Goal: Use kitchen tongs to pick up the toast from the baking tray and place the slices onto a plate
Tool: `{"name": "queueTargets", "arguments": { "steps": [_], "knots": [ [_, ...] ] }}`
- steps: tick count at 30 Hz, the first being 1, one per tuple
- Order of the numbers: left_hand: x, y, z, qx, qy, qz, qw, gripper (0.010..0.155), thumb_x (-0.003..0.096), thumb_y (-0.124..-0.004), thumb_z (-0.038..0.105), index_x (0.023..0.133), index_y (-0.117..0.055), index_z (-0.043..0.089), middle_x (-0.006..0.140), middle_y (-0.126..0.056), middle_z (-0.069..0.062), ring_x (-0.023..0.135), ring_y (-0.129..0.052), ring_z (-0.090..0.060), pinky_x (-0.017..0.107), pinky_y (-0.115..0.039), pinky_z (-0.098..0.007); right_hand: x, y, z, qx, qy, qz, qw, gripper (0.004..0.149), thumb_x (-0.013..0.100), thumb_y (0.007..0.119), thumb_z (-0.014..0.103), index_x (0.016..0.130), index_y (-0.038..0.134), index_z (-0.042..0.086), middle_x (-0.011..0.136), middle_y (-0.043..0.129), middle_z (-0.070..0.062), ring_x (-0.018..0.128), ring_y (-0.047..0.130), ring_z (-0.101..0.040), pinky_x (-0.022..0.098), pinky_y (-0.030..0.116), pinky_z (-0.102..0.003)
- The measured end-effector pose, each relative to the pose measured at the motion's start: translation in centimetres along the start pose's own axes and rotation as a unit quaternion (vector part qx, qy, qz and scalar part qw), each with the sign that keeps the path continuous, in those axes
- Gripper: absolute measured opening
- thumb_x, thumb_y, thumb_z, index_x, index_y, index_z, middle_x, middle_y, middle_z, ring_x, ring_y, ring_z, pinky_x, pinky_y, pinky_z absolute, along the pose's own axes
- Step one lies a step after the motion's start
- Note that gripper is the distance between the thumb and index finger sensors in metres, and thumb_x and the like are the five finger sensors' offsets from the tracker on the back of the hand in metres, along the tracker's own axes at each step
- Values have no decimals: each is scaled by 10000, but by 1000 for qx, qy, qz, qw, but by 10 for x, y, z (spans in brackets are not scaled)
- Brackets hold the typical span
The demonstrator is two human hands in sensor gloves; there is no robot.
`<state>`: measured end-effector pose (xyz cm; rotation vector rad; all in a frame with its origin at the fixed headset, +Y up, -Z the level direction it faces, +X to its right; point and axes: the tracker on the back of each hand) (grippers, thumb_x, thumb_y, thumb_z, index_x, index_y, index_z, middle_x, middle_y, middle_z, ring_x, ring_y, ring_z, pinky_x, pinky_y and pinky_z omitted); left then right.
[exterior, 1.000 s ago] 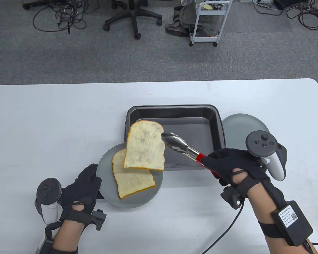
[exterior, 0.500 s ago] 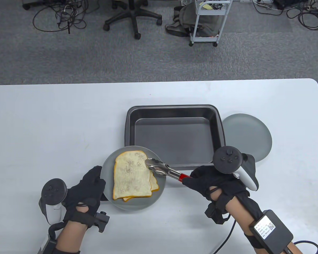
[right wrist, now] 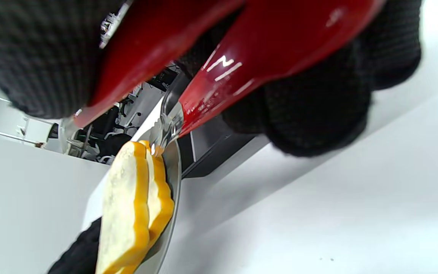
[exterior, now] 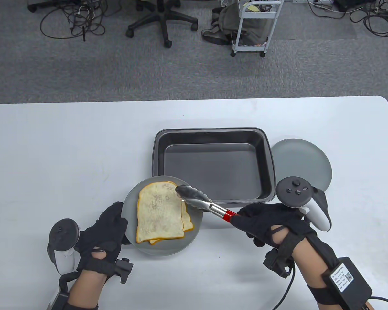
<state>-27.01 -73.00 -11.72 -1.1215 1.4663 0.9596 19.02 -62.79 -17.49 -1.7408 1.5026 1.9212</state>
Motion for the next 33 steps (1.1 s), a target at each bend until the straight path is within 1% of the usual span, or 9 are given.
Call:
{"name": "queueTargets", "arguments": {
  "steps": [6,10,14,16,22,27,29,32,33],
  "knots": [
    [-1,3,2,-4,-5,4,1000,587,490,-848,320,993,-652,89,761,-1007,-91,418,-1221,-197,267,-1103,-216,-14,-16,-6,19,-27,-14,999,991,269,901,680,998,683,45,760,882,-190,455,963,-301,484,808,-550],
    [-2,4,2,-4,-6,6,1000,587,491,-847,321,994,-651,89,763,-1005,-93,420,-1220,-196,269,-1102,-216,-20,-23,-14,41,-39,-37,998,1004,293,936,643,1037,587,66,808,800,-176,505,910,-281,505,780,-550],
    [-2,5,3,-2,-9,7,1000,588,492,-846,323,995,-650,89,764,-1003,-80,420,-1218,-198,269,-1100,-217,-26,-33,-23,27,-11,-120,992,1009,316,934,599,1057,487,82,840,730,-177,545,865,-274,502,764,-544],
    [-3,4,3,-2,-11,6,1000,589,491,-847,324,995,-650,91,762,-1005,-80,420,-1218,-196,268,-1100,-216,-27,-40,-29,4,11,-180,984,1011,321,936,575,1061,452,84,853,705,-181,561,850,-282,504,753,-546],
    [-2,5,3,-1,-14,9,1000,586,491,-847,322,993,-652,90,762,-1005,-79,417,-1219,-198,267,-1100,-218,-21,-56,-48,-51,71,-301,950,1001,343,914,534,1065,372,100,876,658,-182,585,820,-293,517,730,-553],
    [-2,6,3,3,-15,12,1000,589,490,-849,322,993,-653,87,761,-1005,-84,417,-1218,-204,266,-1100,-221,-2,-68,-65,-98,128,-350,923,1004,324,906,552,1067,390,117,872,666,-181,581,822,-291,515,731,-548],
    [-2,6,3,4,-15,13,1000,587,490,-849,322,992,-655,88,762,-1005,-85,415,-1218,-203,266,-1099,-222,7,-73,-71,-127,151,-363,911,994,306,871,585,1064,420,125,868,678,-174,576,828,-286,513,735,-544],
    [-2,7,4,2,-14,14,1000,587,490,-849,321,992,-654,87,760,-1006,-84,416,-1219,-201,266,-1100,-220,21,-79,-80,-154,175,-366,901,960,297,824,599,1058,470,135,862,694,-172,570,835,-287,509,740,-543],
    [-2,7,4,2,-14,14,1000,588,490,-850,322,992,-655,88,760,-1006,-82,416,-1218,-202,265,-1100,-221,26,-81,-84,-159,172,-364,902,942,299,811,599,1056,489,141,862,698,-172,570,836,-289,511,739,-544]
  ]
}}
Point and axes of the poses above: the tracker on the back of each hand, its own z axis roughly to the thumb side, its own x axis roughly from the wrist to the fingertips, y = z × x
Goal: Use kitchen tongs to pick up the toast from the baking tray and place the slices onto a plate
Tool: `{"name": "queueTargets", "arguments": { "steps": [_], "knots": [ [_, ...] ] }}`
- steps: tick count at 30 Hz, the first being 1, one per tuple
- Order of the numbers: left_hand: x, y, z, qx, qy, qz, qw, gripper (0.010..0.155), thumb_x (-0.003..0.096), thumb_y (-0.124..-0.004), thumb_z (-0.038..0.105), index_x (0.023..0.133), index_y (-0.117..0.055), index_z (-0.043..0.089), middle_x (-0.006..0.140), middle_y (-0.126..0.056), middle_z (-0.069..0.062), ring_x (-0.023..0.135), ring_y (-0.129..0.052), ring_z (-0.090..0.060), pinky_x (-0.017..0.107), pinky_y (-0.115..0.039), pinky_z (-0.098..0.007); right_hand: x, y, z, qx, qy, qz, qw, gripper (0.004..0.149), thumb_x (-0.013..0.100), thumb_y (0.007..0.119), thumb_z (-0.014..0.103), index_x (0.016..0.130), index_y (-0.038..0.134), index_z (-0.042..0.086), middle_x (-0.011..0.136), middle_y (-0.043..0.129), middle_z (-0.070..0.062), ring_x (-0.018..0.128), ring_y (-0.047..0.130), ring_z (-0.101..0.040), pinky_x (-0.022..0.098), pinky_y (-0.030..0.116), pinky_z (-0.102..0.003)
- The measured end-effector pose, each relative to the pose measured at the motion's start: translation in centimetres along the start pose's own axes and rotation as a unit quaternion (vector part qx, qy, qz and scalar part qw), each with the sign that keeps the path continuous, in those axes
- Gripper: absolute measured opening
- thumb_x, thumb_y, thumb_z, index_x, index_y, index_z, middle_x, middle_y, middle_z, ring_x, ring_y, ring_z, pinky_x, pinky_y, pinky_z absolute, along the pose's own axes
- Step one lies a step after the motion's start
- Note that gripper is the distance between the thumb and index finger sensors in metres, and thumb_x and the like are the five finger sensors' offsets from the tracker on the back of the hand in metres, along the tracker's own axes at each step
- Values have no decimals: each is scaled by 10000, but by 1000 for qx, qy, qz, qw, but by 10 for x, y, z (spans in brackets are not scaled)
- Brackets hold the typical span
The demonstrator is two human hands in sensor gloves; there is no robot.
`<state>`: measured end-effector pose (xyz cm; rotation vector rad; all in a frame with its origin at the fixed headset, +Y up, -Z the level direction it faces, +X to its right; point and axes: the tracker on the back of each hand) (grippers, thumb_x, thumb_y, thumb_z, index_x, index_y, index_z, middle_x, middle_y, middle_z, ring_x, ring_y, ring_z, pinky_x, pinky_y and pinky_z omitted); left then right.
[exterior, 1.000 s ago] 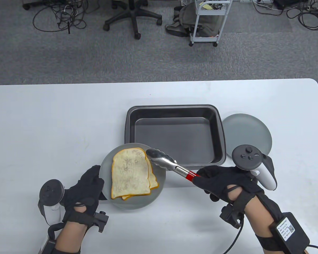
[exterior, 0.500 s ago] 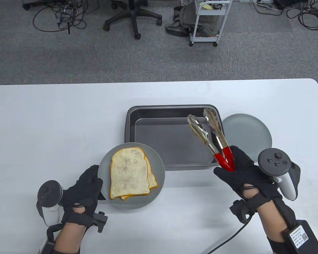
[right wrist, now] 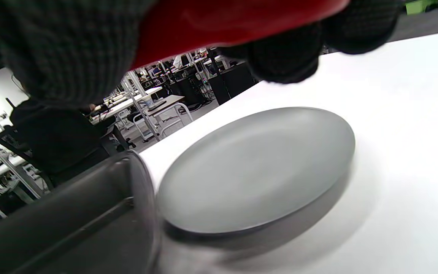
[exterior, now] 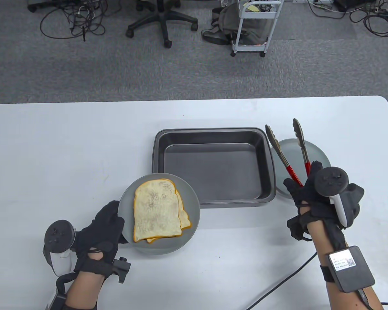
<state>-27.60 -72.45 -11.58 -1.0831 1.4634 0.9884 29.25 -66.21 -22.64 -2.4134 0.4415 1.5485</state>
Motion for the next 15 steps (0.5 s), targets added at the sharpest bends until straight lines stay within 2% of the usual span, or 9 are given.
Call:
{"name": "queueTargets", "arguments": {
  "steps": [4,15],
  "knots": [
    [1,1,0,1,1,1,1000,588,490,-849,323,993,-653,90,760,-1006,-82,417,-1219,-200,266,-1100,-220,12,12,-4,-14,18,26,999,896,327,824,585,1050,526,147,865,710,-169,573,840,-297,514,737,-550],
    [2,1,0,2,1,-3,1000,588,490,-851,321,992,-656,86,759,-1007,-83,414,-1219,-204,264,-1099,-223,37,31,-39,-29,81,47,995,852,348,856,558,1032,571,139,879,727,-173,595,851,-318,532,732,-566]
  ]
}}
Point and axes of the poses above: the tracker on the back of each hand, its own z axis roughly to the thumb side, its own x axis roughly from the wrist to the fingertips, y = z × x
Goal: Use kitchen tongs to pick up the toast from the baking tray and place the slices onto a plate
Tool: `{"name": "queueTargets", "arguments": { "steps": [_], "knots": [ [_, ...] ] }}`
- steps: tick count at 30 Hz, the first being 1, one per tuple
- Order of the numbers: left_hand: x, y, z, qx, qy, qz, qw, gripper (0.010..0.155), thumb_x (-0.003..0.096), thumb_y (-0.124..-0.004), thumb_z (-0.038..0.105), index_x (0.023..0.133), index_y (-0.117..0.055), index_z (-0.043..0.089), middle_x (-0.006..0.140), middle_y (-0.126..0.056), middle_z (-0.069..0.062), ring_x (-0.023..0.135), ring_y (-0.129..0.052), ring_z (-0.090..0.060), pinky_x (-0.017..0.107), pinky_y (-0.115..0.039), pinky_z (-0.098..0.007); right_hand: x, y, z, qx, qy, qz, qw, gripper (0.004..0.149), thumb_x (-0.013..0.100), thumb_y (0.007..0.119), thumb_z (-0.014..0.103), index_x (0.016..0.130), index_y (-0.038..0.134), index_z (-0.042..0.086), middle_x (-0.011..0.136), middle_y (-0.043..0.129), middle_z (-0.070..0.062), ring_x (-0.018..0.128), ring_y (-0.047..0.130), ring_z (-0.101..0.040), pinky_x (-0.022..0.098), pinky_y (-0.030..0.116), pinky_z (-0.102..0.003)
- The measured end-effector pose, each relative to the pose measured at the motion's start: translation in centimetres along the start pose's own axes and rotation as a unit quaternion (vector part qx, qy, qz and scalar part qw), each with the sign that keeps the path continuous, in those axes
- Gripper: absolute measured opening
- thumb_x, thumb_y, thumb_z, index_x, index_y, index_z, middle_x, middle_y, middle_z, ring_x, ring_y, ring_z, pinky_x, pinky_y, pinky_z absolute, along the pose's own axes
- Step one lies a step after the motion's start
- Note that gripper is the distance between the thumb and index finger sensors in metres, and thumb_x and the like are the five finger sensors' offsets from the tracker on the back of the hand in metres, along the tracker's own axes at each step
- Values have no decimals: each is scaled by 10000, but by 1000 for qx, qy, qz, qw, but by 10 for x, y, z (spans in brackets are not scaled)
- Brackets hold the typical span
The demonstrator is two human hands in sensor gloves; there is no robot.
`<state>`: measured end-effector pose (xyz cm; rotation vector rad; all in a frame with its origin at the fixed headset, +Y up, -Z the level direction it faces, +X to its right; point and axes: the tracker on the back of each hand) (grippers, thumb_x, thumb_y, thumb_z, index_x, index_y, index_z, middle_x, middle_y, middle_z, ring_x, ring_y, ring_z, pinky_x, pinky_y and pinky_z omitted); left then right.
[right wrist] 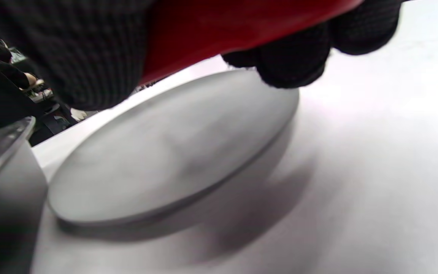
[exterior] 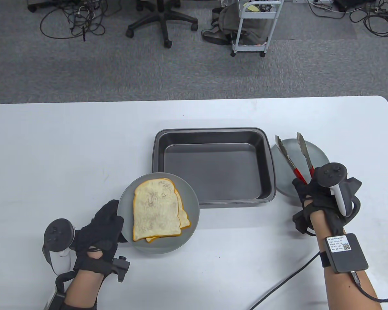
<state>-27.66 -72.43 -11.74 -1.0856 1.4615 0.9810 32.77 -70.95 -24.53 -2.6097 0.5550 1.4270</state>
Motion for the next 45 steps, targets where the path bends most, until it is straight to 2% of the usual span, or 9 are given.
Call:
{"name": "queueTargets", "arguments": {
  "steps": [6,17,25,28,34,41,45],
  "knots": [
    [0,-1,0,4,-2,0,1000,588,487,-853,319,989,-658,83,756,-1008,-86,411,-1219,-206,261,-1099,-225,8,10,-9,-34,24,11,999,861,344,876,566,1035,571,155,907,717,-166,638,857,-324,534,741,-553],
    [0,-1,-1,5,-1,3,1000,588,486,-854,322,988,-660,84,752,-1009,-100,408,-1220,-204,259,-1101,-223,12,11,-13,-75,45,2,996,859,350,892,568,1041,574,168,949,661,-162,715,832,-333,569,718,-553],
    [-1,0,0,4,-3,5,1000,587,485,-855,320,985,-664,80,749,-1014,-100,406,-1222,-206,256,-1103,-224,5,1,-17,-70,49,3,996,845,354,871,578,1043,585,181,1007,612,-168,811,819,-354,629,677,-600],
    [-1,0,-1,3,-1,6,1000,587,485,-855,320,986,-664,81,749,-1013,-100,407,-1222,-207,257,-1102,-224,-3,-12,-17,-61,38,-20,997,835,351,874,576,1030,621,161,972,663,-176,759,863,-350,593,714,-591],
    [-1,2,0,5,-5,9,1000,589,487,-853,324,987,-662,81,752,-1011,-103,408,-1222,-206,259,-1102,-225,-28,-35,-9,-67,-6,-49,997,843,348,872,579,1033,613,161,971,656,-178,751,859,-352,589,714,-590],
    [-2,2,0,3,-9,9,1000,588,486,-854,320,986,-663,78,750,-1012,-101,407,-1222,-208,257,-1102,-227,-78,-49,11,-76,-121,-97,985,849,341,885,575,1037,616,169,1021,640,-181,831,837,-391,625,684,-633],
    [-3,2,0,4,-8,10,1000,588,486,-853,322,987,-661,80,750,-1012,-102,409,-1221,-207,257,-1103,-225,-112,-43,24,-94,-205,-135,965,835,338,888,575,1034,639,188,1057,643,-171,909,793,-421,666,639,-671]
  ]
}}
Point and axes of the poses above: the tracker on the back of each hand, its own z axis roughly to the thumb side, its own x axis roughly from the wrist to the fingertips, y = z × x
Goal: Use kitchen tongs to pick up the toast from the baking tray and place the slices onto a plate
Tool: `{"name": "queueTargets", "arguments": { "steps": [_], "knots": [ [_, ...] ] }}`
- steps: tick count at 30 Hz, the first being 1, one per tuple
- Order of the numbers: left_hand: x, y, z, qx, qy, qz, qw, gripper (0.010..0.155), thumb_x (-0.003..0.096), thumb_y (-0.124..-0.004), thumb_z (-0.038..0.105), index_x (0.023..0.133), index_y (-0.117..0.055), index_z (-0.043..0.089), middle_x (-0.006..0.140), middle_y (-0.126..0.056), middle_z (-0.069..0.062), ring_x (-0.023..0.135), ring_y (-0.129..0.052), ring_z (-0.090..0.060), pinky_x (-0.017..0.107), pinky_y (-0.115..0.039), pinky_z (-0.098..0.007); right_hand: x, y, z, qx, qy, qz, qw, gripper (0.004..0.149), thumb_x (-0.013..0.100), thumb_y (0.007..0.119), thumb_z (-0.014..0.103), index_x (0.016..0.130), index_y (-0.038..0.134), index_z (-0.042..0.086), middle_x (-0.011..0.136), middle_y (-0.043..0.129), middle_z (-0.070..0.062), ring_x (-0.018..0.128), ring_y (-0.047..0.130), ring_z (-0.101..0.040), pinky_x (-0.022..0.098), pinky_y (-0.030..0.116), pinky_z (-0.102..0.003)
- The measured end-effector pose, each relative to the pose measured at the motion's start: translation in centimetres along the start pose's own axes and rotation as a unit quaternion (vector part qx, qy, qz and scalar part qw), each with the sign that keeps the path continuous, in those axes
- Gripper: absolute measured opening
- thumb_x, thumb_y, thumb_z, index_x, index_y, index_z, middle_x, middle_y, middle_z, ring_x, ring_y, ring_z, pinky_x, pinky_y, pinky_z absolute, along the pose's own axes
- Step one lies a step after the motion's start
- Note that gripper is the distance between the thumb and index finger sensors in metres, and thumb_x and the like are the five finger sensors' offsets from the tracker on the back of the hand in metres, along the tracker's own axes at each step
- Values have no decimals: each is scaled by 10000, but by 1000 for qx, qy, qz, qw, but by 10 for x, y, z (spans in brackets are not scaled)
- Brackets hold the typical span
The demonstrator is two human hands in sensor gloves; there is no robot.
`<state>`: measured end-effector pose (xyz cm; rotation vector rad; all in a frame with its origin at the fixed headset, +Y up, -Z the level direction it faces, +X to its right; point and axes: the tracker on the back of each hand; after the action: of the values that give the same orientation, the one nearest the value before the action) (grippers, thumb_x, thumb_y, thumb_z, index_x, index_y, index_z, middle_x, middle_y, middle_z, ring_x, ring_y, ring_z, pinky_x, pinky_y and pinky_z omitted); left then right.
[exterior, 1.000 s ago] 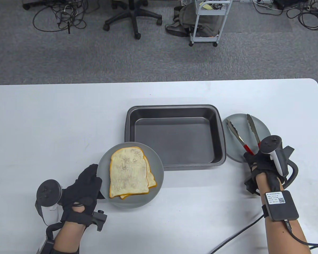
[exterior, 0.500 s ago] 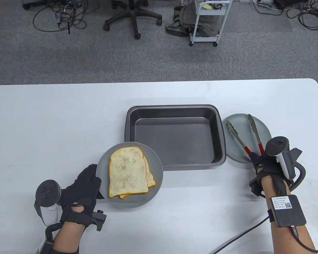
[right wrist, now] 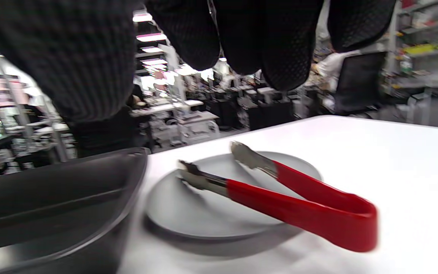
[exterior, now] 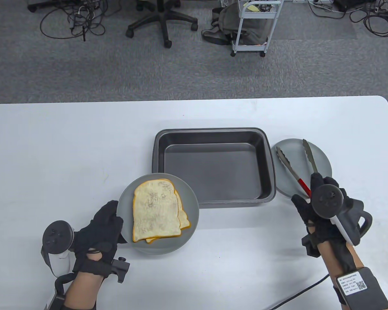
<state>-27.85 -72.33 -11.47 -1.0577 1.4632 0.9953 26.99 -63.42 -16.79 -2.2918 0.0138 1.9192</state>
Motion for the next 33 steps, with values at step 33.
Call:
{"name": "queueTargets", "arguments": {
  "steps": [33],
  "knots": [
    [0,4,-2,-5,19,14,1000,587,486,-849,324,987,-660,82,752,-1010,-98,408,-1222,-202,257,-1103,-222,-67,62,39,-8,-172,-3,985,883,319,830,655,1066,569,263,1180,499,-129,1086,443,-514,722,361,-774]
  ]
}}
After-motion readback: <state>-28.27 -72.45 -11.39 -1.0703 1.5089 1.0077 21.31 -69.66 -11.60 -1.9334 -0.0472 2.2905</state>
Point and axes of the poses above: the tracker on the back of each hand, its own z axis roughly to the thumb side, its own x axis roughly from the wrist to the fingertips, y = z × x
